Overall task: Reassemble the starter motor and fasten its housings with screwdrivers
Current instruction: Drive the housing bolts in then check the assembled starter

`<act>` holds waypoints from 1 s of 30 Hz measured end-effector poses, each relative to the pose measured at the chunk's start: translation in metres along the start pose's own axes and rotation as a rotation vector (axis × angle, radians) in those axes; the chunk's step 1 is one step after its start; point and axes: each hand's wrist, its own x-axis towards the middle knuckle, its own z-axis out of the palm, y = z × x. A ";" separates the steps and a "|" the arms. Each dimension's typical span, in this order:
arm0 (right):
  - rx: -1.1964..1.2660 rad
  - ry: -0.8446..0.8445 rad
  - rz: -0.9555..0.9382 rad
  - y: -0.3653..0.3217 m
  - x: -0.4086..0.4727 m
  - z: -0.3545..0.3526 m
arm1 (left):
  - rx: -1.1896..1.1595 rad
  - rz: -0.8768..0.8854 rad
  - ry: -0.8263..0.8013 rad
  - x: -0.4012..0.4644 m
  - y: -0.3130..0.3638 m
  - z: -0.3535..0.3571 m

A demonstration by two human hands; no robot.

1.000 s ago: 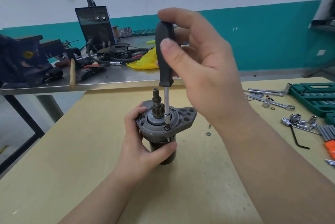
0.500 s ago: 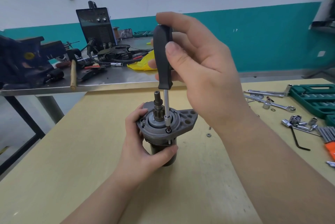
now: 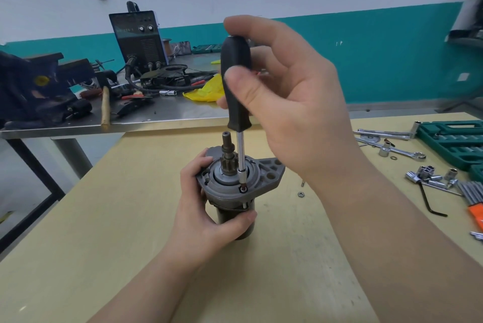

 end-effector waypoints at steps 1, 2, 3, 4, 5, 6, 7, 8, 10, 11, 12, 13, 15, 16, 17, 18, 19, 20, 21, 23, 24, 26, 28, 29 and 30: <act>-0.041 0.005 -0.017 0.000 0.000 0.001 | 0.003 0.002 -0.003 0.000 0.000 0.000; -0.067 0.009 -0.029 0.000 0.001 0.001 | 0.007 0.006 -0.003 -0.001 0.000 0.000; -0.075 0.014 -0.037 0.001 0.002 0.001 | 0.012 0.010 -0.002 -0.001 -0.001 0.000; -0.069 0.018 -0.041 0.002 0.002 0.001 | 0.017 0.012 -0.001 -0.001 -0.001 0.000; -0.049 0.015 -0.038 0.003 0.002 0.001 | 0.018 0.013 -0.001 -0.001 0.000 0.000; -0.019 0.006 -0.029 0.003 0.002 0.000 | 0.017 0.012 -0.002 -0.001 0.000 0.000; 0.016 -0.004 -0.015 0.004 0.001 0.000 | 0.016 0.011 -0.002 -0.001 0.000 -0.001; 0.049 -0.015 0.001 0.004 0.001 -0.001 | 0.017 0.007 -0.003 -0.001 0.000 -0.001; 0.078 -0.033 0.018 0.002 0.000 -0.002 | 0.017 0.004 -0.003 -0.001 0.000 -0.001; 0.057 -0.034 0.012 0.001 0.000 -0.001 | 0.015 0.005 -0.003 -0.001 0.000 -0.001; 0.018 -0.026 -0.001 0.000 0.000 0.000 | 0.014 0.007 -0.002 -0.001 -0.001 -0.001; -0.023 -0.015 -0.014 0.001 0.001 0.001 | 0.015 0.011 -0.002 -0.001 -0.001 -0.001; -0.050 -0.003 -0.028 0.001 0.002 0.002 | 0.020 0.021 -0.003 -0.001 -0.002 -0.002; -0.033 -0.009 -0.029 0.002 0.002 0.002 | 0.020 0.023 -0.003 -0.001 -0.002 -0.002; 0.000 -0.020 -0.022 0.002 0.001 0.001 | 0.017 0.023 -0.004 -0.001 -0.002 -0.002; 0.042 -0.034 -0.008 0.002 0.001 0.000 | 0.012 0.022 -0.004 -0.001 -0.002 -0.002; 0.077 -0.048 0.007 0.002 0.000 -0.001 | 0.008 0.022 -0.004 -0.001 -0.002 -0.002; 0.091 -0.059 0.020 0.001 0.000 -0.002 | 0.005 0.021 -0.005 -0.001 -0.002 -0.002; 0.081 -0.063 0.026 0.001 0.000 -0.002 | 0.003 0.022 -0.006 -0.001 -0.002 -0.001; 0.016 -0.046 0.006 0.000 0.000 0.000 | 0.004 0.029 -0.007 -0.001 -0.002 -0.001; -0.025 -0.029 -0.008 0.000 0.000 0.001 | 0.006 0.030 -0.007 -0.001 -0.003 -0.001; -0.062 0.000 -0.019 0.001 0.002 0.002 | 0.009 0.032 -0.006 -0.001 -0.003 -0.001; -0.021 -0.005 -0.012 0.003 0.002 0.002 | 0.011 0.026 -0.004 -0.002 -0.002 -0.001; 0.012 -0.018 0.002 0.003 0.001 0.001 | 0.012 0.023 -0.003 -0.002 -0.002 -0.001; 0.044 -0.030 0.020 0.004 0.000 0.000 | 0.012 0.020 -0.002 -0.002 -0.002 -0.001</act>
